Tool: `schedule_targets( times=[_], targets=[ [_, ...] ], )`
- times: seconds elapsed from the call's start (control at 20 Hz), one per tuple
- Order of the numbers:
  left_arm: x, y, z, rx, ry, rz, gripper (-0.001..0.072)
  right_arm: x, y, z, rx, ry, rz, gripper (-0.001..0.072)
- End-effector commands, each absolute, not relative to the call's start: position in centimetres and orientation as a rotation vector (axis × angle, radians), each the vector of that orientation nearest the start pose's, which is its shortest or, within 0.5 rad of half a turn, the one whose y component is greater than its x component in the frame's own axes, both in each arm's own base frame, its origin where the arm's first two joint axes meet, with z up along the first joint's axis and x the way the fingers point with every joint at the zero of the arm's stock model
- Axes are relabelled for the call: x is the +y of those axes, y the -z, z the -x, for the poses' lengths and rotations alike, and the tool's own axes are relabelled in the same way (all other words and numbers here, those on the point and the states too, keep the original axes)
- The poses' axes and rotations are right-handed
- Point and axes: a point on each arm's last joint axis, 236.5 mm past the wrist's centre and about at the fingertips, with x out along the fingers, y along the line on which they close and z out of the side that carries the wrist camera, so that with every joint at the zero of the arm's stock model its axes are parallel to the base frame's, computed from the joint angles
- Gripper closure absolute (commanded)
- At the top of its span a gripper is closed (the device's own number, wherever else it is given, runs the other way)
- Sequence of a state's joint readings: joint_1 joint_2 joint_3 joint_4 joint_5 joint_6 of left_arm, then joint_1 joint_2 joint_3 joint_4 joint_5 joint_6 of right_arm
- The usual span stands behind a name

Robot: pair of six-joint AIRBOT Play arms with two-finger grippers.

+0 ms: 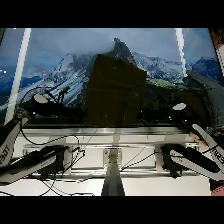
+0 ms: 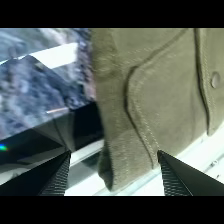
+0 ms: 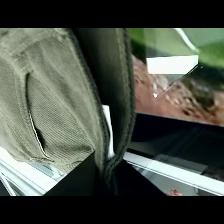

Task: Fold the clothes and pants, and hang the long-sleeved shirts on hangers.

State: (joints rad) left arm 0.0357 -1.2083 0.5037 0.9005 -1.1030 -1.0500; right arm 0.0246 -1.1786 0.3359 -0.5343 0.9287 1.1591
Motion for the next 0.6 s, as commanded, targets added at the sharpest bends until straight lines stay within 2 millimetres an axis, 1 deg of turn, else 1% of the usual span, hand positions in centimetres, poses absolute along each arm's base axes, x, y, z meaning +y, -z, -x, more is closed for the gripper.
schedule_targets(
  times=[0.0,0.1,0.2,0.25,0.35,0.45,0.5,0.55],
  targets=[
    [-11.1,11.4,-20.6,1.620,0.480,0.414,0.0064,17.0,11.5,-21.2,1.496,-0.382,-0.837,0.0666],
    [-11.4,11.4,-19.8,1.658,0.495,0.428,0.0064,17.0,11.5,-21.2,1.496,-0.382,-0.837,0.0667],
    [-12.4,12.2,-18.8,1.704,0.520,0.438,0.0065,17.0,11.5,-21.3,1.496,-0.382,-0.837,0.0666],
    [-13.1,12.7,-18.5,1.717,0.547,0.435,0.0066,17.0,11.5,-21.3,1.496,-0.382,-0.836,0.0667],
    [-15.1,13.2,-17.9,1.725,0.649,0.432,0.0147,17.0,11.5,-21.3,1.496,-0.382,-0.836,0.0667],
    [-16.8,13.4,-17.7,1.706,0.751,0.442,0.0148,17.0,11.5,-21.3,1.496,-0.383,-0.836,0.0667],
    [-17.1,13.5,-17.8,1.704,0.762,0.457,0.0230,17.0,11.4,-21.2,1.496,-0.384,-0.836,0.0666],
    [-17.1,13.6,-18.2,1.698,0.767,0.454,0.0347,17.0,11.3,-21.2,1.494,-0.400,-0.824,0.0667]
  ],
)
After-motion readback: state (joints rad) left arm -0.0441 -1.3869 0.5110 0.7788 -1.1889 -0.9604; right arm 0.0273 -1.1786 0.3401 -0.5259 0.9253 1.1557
